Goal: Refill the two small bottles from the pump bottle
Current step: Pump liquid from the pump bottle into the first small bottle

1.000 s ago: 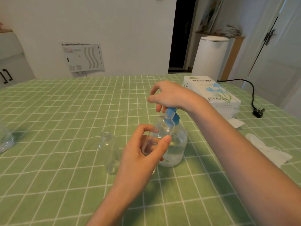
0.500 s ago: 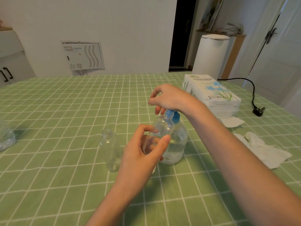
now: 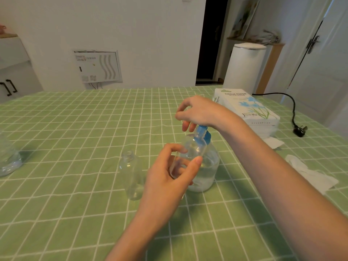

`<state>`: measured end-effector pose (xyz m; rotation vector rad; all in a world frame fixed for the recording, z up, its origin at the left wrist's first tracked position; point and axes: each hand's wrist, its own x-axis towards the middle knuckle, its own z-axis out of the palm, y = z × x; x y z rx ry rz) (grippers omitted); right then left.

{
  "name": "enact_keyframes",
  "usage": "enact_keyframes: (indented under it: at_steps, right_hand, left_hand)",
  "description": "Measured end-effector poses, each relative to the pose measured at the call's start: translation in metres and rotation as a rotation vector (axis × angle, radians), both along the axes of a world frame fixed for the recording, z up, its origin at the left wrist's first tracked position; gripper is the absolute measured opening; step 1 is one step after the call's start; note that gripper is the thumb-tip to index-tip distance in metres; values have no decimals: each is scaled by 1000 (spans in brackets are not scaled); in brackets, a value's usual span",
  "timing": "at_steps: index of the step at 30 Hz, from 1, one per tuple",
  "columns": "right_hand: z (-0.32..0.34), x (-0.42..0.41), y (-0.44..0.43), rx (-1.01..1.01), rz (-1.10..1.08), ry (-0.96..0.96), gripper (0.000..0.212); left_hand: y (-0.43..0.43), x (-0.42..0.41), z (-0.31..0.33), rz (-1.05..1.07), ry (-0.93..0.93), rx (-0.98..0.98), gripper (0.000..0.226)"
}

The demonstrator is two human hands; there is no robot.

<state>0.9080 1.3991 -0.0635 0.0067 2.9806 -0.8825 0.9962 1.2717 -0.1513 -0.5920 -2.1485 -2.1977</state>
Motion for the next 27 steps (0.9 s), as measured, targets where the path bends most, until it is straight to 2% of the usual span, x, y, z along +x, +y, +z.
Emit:
enact_keyframes:
  at_steps: [7,14,27]
  right_hand:
    - [-8,1,-1,-21,-4,-25,26]
    - [3,1,0,124,4,81,34]
    - [-5,-1,-1,36,-1,-4,40]
  left_hand:
    - [-1,-1,-4,-25,-21,17,35]
    - [0,-1,0,-26,-24,2,33]
    - [0,-1,-1,-19,-18,34,39]
